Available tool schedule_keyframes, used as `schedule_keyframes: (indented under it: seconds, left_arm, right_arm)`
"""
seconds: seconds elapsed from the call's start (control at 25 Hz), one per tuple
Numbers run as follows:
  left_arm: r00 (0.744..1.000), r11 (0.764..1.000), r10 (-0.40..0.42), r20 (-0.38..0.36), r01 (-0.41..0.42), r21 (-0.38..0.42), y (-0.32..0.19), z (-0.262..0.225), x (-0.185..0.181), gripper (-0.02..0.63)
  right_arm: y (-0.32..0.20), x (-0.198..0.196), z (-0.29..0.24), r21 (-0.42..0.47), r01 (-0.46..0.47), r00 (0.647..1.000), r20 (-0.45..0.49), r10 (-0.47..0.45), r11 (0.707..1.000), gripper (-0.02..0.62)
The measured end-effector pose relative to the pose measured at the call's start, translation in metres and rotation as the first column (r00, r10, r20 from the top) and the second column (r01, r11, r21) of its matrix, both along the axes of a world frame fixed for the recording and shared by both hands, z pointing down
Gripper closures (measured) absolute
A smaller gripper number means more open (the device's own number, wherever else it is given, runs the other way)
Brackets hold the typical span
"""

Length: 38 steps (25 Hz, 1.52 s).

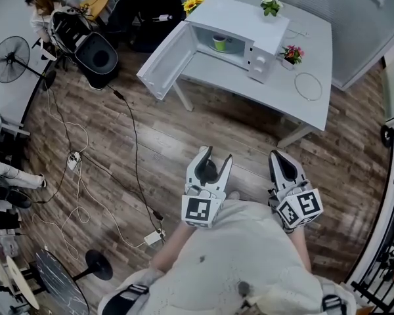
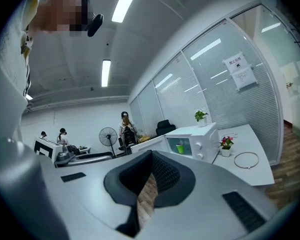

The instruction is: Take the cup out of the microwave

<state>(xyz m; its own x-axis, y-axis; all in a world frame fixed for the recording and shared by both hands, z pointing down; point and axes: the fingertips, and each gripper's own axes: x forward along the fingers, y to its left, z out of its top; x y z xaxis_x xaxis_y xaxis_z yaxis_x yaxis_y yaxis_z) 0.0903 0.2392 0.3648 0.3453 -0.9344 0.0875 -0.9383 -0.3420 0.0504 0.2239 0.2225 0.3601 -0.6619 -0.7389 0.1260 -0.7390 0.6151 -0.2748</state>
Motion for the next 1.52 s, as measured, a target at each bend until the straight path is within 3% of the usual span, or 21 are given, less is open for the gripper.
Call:
schedule_keyframes:
  seconds: [0.56, 1.0, 1.52]
  left_arm:
    - [0.994, 0.994, 0.106, -0.018, -0.106, 0.014, -0.129, -0.001, -0.020, 0.390]
    - [0.992, 0.992, 0.123, -0.014, -0.123, -0.011, -0.238, -0.002, -0.075, 0.390]
    - [0.980, 0.979, 0.201, -0.010, -0.201, -0.018, -0.361, 0.002, -0.145, 0.390]
  right_arm:
    - [-0.110, -0.025, 0.004, -0.011, -0.079, 0.996, -0.036, 0.078, 0.997, 0.586]
    - [-0.214, -0.066, -0.008, -0.008, -0.137, 0.990, -0.046, 0.137, 0.990, 0.586]
    - [-0.321, -0.135, -0.010, -0.003, -0.230, 0.972, -0.043, 0.229, 0.973, 0.586]
